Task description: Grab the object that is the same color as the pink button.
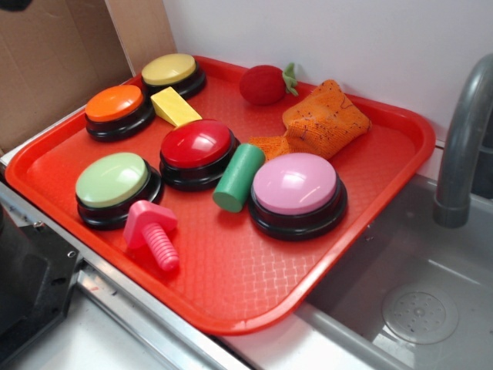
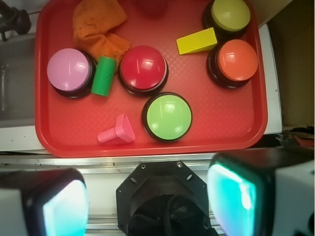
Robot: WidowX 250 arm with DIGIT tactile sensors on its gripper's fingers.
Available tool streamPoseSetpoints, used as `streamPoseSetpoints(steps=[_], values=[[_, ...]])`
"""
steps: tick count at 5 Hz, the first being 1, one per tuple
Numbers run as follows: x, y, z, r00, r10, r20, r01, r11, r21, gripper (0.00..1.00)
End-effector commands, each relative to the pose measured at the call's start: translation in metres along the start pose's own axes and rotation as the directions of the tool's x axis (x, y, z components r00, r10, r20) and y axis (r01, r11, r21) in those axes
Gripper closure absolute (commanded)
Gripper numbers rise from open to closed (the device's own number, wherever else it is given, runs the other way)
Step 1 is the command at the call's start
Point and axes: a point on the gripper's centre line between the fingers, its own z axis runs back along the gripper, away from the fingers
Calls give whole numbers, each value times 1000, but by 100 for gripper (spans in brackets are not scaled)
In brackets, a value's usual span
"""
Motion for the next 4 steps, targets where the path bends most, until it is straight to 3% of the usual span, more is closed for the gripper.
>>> streamPoseSetpoints(steps=[1,2,3,4], values=[[0,0,0,1000,0,0,0,1000,0,0],[-1,-11,-33,1000,13,-29,-13,1000,14,0],[-2,-20,-68,999,2,-45,-3,1000,-20,0],[-3,-26,-95,996,20,-84,-19,1000,8,0]])
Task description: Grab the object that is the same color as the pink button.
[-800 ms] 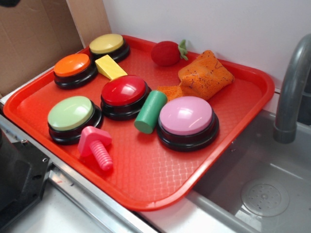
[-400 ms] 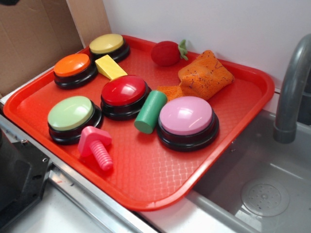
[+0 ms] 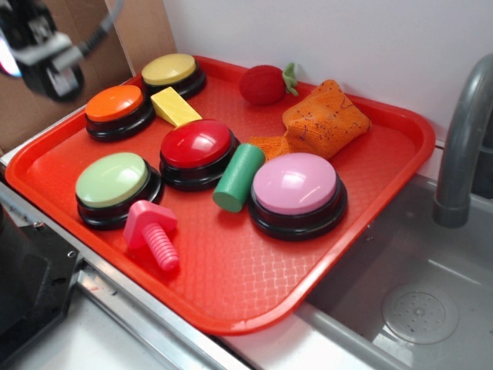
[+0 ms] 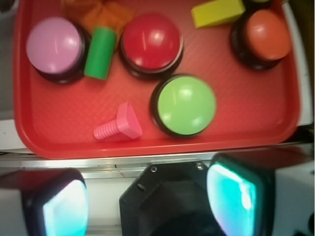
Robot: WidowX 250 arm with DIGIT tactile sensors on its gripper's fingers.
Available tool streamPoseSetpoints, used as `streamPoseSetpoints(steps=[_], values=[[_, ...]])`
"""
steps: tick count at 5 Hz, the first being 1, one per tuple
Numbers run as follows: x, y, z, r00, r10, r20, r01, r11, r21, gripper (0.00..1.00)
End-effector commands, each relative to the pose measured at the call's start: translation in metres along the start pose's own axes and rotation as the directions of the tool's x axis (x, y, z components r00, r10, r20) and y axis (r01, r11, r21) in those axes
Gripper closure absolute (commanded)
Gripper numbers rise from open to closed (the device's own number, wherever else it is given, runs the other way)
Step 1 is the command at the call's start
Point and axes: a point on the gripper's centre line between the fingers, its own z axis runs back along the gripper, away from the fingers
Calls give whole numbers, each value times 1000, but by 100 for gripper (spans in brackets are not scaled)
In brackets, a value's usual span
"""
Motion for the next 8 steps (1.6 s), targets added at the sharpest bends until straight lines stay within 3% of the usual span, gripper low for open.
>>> streamPoseSetpoints(steps=[1,3,5,6,7,8], values=[[5,-7,-50,997,60,-53,-58,998,39,0],[12,-16,-98,987,142,-69,-136,987,84,0],[17,-18,-121,978,197,-68,-192,978,79,0],[18,-21,-126,979,198,-51,-194,978,79,91],[17,-23,-127,981,190,-48,-186,980,72,100],[18,-24,-126,982,184,-45,-181,981,67,100]])
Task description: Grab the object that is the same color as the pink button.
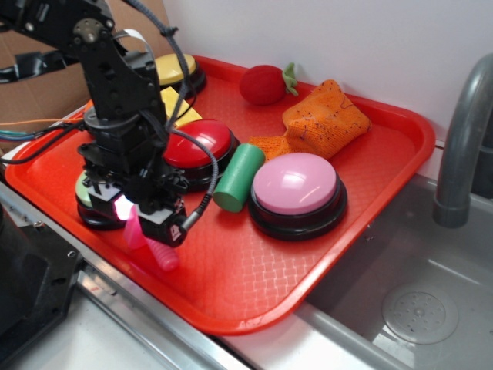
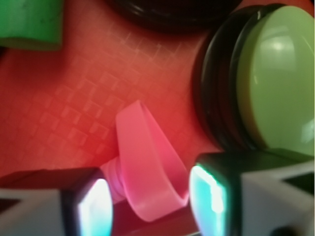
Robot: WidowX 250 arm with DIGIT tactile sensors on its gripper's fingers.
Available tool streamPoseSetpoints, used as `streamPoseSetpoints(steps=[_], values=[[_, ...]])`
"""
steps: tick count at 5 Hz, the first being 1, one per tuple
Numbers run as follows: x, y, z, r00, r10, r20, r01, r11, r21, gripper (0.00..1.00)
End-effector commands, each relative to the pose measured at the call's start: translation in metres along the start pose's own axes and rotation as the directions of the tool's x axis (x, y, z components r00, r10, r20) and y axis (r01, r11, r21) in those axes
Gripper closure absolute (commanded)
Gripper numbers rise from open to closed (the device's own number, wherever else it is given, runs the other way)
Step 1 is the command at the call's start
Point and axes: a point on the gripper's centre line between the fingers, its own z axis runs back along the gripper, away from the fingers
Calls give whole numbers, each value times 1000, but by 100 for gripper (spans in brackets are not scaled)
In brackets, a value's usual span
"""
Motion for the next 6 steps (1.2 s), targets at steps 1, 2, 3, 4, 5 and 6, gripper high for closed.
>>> streamPoseSetpoints(steps=[1,2,3,4,5,6], values=[[2,-4,10,999,-26,28,27,999,-24,100],[8,1,37,997,-58,59,60,998,-23,100],[29,24,87,992,-71,101,72,997,-3,100],[50,51,121,988,-72,136,73,997,0,100],[73,79,134,982,-108,158,110,994,-4,100],[82,85,133,978,-154,142,151,988,32,100]])
